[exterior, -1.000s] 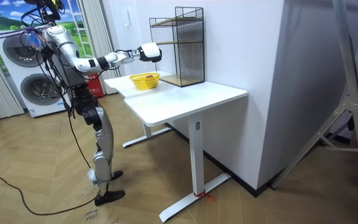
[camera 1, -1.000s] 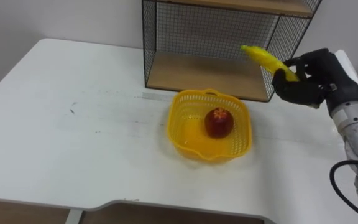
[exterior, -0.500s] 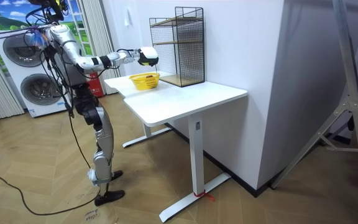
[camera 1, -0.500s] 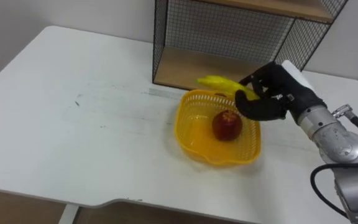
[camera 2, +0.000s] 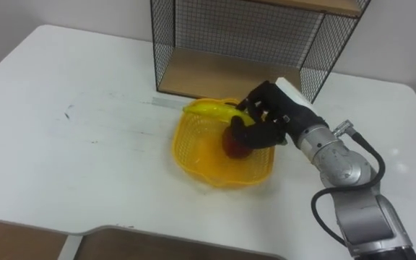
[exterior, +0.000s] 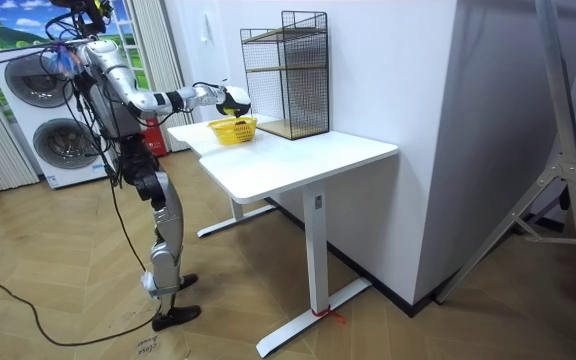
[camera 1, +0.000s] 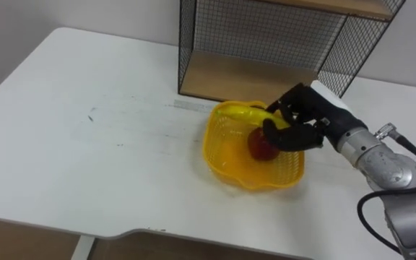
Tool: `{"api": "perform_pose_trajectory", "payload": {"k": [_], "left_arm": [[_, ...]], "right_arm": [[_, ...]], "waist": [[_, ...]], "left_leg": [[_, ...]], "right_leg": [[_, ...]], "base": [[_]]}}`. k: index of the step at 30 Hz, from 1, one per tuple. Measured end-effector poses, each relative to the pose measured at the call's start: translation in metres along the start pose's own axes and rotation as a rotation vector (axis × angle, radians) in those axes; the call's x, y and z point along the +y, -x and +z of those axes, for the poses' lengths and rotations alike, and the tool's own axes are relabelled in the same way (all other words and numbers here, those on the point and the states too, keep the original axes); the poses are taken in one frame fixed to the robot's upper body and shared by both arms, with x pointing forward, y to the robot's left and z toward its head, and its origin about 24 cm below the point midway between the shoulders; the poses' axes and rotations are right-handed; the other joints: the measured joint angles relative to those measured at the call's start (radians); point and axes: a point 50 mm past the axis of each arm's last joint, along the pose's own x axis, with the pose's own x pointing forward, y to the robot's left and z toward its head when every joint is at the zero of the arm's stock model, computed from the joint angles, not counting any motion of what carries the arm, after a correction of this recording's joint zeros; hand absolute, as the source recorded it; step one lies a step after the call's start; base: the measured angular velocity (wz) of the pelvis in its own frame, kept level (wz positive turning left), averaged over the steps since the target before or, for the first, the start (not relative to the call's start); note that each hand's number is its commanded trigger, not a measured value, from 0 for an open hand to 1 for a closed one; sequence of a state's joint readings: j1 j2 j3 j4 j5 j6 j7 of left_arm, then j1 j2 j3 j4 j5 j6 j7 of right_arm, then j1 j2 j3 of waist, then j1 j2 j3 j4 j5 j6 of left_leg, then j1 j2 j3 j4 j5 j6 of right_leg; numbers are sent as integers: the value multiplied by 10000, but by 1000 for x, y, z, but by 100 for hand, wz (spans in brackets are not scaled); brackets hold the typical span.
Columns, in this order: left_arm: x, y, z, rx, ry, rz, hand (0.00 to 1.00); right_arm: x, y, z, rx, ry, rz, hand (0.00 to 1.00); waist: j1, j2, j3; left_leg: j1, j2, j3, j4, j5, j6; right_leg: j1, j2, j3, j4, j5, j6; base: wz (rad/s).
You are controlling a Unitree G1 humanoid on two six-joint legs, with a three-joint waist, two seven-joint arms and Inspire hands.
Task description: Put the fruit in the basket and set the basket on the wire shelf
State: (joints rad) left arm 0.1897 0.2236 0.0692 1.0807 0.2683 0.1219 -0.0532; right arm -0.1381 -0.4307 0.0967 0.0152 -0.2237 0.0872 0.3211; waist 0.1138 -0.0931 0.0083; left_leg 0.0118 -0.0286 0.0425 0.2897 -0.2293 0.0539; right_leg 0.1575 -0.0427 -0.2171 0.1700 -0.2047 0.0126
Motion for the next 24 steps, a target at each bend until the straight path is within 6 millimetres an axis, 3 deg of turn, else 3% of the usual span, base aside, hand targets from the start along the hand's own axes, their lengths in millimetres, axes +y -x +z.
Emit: {"api": "perform_pose_trajectory", "payload": {"k": [12, 24], "left_arm": [[-1, 0, -1, 46, -18, -35, 0], [-3, 0, -2, 96, -3, -82, 0]], "right_arm": [[13, 9, -15, 645, -249, 543, 0], [13, 10, -16, 674, -273, 687, 0]], "waist": [[7, 32, -39], [-3, 107, -88]], "left_leg": [[105, 3, 24, 18, 7, 4], [153, -1, 44, -55, 18, 5]], "right_leg": [[79, -5, -23, 16, 1, 0], [76, -8, -13, 7, 1, 0]], "base": [[0], [0]]}}
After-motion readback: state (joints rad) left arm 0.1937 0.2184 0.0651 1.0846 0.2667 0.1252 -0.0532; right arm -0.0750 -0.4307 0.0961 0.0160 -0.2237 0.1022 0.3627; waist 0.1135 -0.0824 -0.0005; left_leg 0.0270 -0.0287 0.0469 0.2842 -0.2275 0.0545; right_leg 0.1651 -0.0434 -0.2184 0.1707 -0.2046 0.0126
